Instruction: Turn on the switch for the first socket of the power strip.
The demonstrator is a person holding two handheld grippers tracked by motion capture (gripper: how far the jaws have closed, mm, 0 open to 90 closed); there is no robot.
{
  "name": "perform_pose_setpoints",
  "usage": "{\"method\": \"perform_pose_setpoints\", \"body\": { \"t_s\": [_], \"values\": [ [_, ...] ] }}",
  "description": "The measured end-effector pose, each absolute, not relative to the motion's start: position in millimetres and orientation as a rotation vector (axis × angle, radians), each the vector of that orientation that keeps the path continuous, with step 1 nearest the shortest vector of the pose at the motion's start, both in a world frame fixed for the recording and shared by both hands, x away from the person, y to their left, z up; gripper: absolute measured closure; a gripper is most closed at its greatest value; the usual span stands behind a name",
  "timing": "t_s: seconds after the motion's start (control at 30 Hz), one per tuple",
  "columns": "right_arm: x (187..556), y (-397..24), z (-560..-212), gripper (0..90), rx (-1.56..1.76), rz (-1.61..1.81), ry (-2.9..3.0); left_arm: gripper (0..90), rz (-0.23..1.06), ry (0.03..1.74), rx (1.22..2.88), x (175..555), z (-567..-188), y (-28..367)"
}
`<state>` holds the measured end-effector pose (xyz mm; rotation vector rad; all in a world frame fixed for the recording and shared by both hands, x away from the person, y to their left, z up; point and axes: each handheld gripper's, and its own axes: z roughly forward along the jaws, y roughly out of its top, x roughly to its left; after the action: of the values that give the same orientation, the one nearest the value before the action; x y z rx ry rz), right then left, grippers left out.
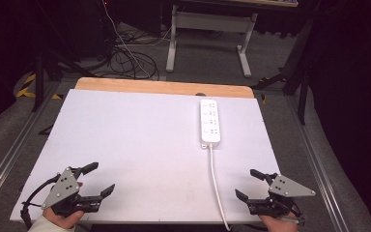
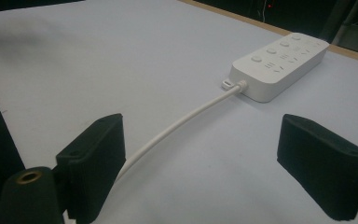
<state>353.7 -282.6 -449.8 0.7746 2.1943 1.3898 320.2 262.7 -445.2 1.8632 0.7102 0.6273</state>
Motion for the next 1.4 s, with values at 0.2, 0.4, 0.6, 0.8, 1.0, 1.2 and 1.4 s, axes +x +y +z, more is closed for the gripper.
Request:
{"method": "perform_pose_setpoints", "body": {
  "t_s": [0.2,0.4,0.6,0.8,1.0,1.2,1.4],
  "values": [
    [354.0,-282.7,-448.8,14.6,0.772,1.397,2.192,18.7,0.634,0.711,1.866,319.3,-445.2,261.9],
    [355.0,-282.2,-448.2,13.2,0.773,1.390,2.194,18.7,0.635,0.717,1.860,318.7,-444.9,262.5],
    [356.4,-281.2,-444.9,8.7,0.777,1.390,2.190,18.7,0.642,0.719,1.860,318.4,-444.8,263.0],
    [362.0,-280.9,-435.1,7.0,0.778,1.379,2.191,18.7,0.647,0.720,1.858,318.0,-444.7,262.8],
    [369.6,-277.4,-427.0,6.8,0.778,1.373,2.199,18.7,0.651,0.719,1.859,317.8,-444.6,263.1],
    [379.1,-267.3,-417.4,6.3,0.766,1.358,2.220,18.7,0.646,0.724,1.861,317.1,-444.5,262.8],
    [387.8,-261.0,-407.4,6.3,0.773,1.349,2.240,18.7,0.644,0.720,1.862,317.4,-444.7,262.7]
  ]
}}
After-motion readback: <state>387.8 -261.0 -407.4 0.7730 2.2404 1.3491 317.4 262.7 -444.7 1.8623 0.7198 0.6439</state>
